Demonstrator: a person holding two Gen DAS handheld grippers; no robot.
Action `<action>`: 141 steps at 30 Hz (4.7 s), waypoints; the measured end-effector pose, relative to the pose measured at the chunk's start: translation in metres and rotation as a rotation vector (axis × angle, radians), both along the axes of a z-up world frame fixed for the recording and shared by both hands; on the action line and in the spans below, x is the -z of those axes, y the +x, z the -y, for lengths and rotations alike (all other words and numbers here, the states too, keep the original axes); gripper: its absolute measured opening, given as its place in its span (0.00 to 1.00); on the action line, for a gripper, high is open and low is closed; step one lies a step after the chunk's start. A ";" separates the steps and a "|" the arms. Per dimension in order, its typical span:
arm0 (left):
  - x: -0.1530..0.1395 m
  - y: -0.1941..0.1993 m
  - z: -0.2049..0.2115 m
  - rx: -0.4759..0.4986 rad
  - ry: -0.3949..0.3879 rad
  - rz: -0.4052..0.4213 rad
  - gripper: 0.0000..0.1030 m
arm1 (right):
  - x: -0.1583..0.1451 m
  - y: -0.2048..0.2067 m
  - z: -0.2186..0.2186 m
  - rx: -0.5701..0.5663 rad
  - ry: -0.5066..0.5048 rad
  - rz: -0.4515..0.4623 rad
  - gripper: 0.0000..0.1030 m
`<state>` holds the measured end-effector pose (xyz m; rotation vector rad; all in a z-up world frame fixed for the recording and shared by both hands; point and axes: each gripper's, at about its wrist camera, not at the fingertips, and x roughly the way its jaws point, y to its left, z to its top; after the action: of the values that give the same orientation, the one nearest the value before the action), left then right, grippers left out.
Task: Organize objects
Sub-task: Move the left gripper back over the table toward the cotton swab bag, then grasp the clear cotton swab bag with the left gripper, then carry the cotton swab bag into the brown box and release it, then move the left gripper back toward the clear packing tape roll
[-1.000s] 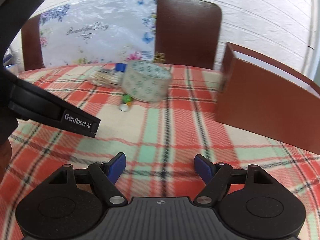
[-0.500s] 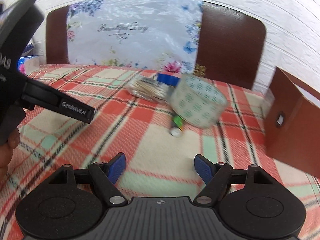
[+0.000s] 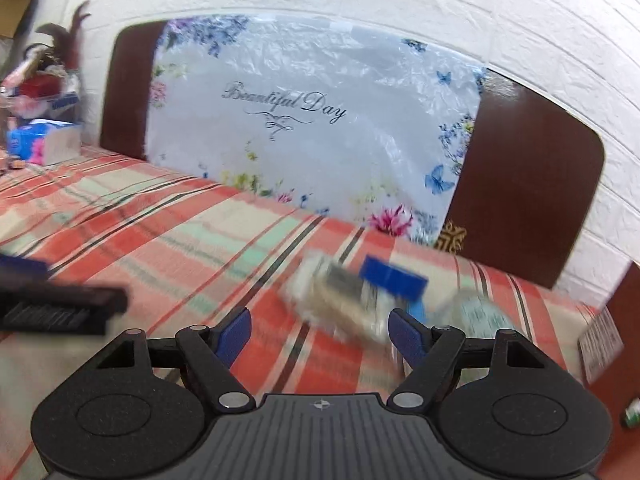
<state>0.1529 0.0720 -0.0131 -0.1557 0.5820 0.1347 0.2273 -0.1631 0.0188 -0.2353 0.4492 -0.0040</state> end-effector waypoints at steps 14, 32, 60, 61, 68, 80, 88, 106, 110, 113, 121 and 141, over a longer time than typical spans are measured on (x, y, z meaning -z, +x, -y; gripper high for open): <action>0.000 0.000 0.003 0.014 0.006 0.007 0.89 | 0.014 -0.021 -0.030 -0.108 -0.210 -0.008 0.38; -0.015 -0.029 0.021 0.149 -0.019 -0.107 0.93 | -0.003 -0.216 0.041 -0.073 -0.014 -0.083 0.80; -0.028 -0.099 0.297 0.961 -0.095 -0.361 0.68 | 0.002 -0.269 0.176 0.300 0.239 -0.137 0.64; -0.029 -0.101 0.310 0.987 -0.088 -0.361 0.68 | 0.002 -0.273 0.184 0.323 0.239 -0.130 0.64; -0.031 -0.113 0.381 1.105 -0.029 -0.348 0.68 | 0.004 -0.296 0.238 0.462 0.283 -0.078 0.63; -0.081 -0.115 0.410 1.149 0.021 -0.194 0.65 | -0.028 -0.303 0.260 0.468 0.297 0.159 0.63; -0.130 -0.059 0.439 1.098 0.019 -0.059 0.68 | -0.065 -0.229 0.310 0.478 0.224 0.280 0.63; -0.100 -0.030 0.326 0.828 0.058 0.133 0.76 | -0.006 -0.248 0.325 0.644 0.221 0.354 0.77; -0.093 -0.026 0.319 0.840 0.021 0.106 0.76 | -0.005 -0.229 0.341 0.640 0.252 0.319 0.77; -0.092 -0.026 0.318 0.843 0.013 0.097 0.76 | -0.003 -0.228 0.340 0.640 0.241 0.310 0.79; -0.094 -0.058 0.317 0.806 0.068 0.041 0.76 | -0.007 -0.230 0.340 0.671 0.304 0.213 0.81; -0.042 -0.101 0.221 0.613 0.203 -0.213 0.77 | 0.011 -0.245 0.222 0.531 0.327 -0.104 0.85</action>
<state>0.0516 -0.1492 0.0288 0.2397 0.7999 -0.3885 -0.0177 -0.3852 0.0075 0.2115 0.5975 -0.4369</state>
